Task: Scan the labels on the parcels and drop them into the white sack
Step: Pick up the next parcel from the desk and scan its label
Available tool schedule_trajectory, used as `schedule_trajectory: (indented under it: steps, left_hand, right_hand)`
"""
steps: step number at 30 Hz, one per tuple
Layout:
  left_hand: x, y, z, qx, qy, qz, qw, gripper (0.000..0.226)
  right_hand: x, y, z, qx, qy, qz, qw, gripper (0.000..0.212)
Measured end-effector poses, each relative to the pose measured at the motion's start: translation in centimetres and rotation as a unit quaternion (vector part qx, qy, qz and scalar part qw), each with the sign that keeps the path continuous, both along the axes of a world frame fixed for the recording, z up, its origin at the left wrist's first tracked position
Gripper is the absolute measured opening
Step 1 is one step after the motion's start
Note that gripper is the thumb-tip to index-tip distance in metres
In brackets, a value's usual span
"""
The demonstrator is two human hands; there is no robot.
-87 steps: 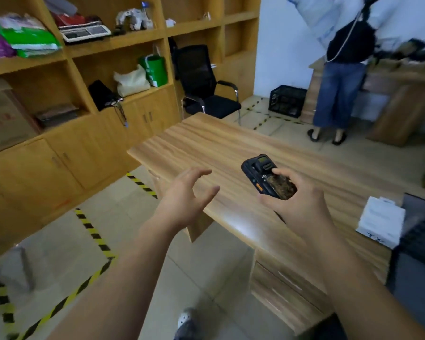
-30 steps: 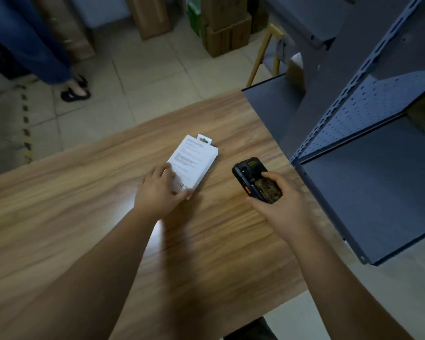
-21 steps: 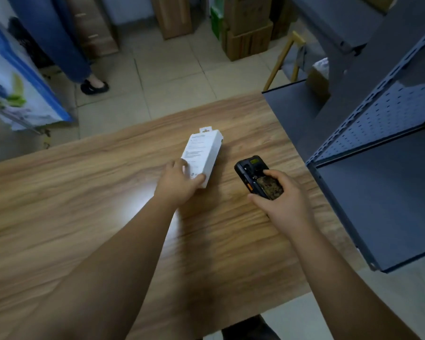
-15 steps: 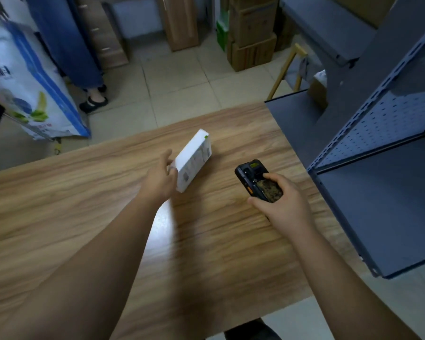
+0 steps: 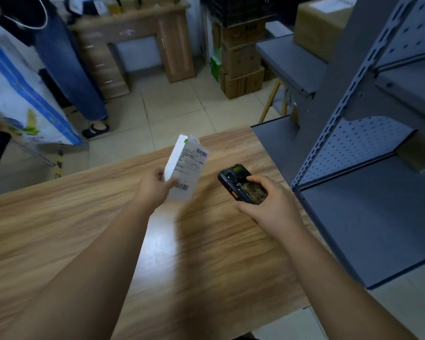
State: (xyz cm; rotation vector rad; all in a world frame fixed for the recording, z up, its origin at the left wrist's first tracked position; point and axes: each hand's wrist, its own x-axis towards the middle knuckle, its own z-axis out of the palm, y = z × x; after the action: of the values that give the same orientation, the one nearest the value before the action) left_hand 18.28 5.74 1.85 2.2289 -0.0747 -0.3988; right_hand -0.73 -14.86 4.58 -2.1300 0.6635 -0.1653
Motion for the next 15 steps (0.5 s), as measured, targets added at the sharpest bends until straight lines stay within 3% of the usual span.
schedule_trajectory:
  steps: [6,15]
  left_hand:
    - [0.0,3.8,6.2,-0.14,-0.031,0.062,0.988,0.027]
    - [-0.6,10.5,11.2,-0.182,-0.11,0.148,0.966,0.025]
  right_hand:
    - [3.7,2.1,6.0,0.01,-0.035,0.064,0.997,0.063]
    - [6.6,7.6,11.9,0.049,-0.045,0.154,0.986,0.058]
